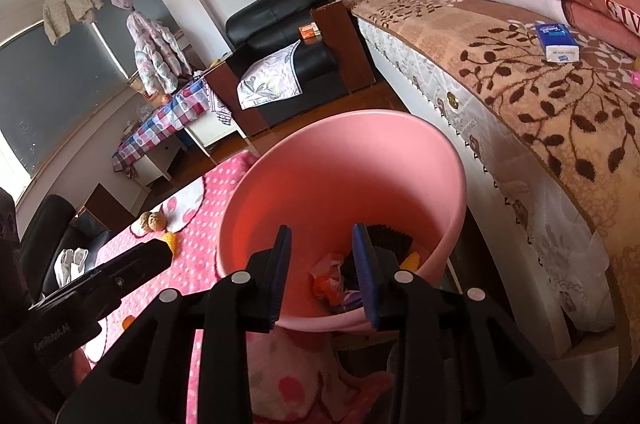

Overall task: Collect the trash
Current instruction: 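Move both open tools back over the remaining table trash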

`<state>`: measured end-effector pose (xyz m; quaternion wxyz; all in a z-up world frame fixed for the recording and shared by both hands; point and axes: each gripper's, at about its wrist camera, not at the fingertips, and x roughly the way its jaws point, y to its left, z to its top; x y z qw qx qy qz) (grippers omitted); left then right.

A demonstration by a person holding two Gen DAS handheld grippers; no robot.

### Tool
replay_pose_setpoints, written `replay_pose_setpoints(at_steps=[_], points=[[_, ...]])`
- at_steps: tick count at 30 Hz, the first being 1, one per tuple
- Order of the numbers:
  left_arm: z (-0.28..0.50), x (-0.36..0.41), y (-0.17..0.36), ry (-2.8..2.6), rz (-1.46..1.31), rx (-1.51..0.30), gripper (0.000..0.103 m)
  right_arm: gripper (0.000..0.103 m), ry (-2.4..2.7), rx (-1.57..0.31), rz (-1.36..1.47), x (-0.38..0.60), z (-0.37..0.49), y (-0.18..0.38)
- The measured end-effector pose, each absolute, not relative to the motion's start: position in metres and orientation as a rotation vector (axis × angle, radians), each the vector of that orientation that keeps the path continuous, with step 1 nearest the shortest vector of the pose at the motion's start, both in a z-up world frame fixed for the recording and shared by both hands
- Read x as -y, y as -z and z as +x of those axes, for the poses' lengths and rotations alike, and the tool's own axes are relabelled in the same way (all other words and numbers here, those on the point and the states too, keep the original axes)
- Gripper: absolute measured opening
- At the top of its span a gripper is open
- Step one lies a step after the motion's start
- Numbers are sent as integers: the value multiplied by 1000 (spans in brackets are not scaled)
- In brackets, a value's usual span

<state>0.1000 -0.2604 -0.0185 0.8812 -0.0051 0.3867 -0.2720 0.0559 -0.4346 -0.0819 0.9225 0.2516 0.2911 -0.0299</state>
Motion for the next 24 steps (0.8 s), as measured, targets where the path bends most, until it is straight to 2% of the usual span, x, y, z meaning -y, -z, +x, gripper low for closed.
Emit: replay_pose_setpoints(at_steps=[10, 24], points=[[89, 236, 10, 530, -26, -784, 54, 32, 1, -584, 487, 411, 44, 74], [73, 190, 5, 462, -61, -764, 55, 32, -91, -586, 443, 378, 32, 68]])
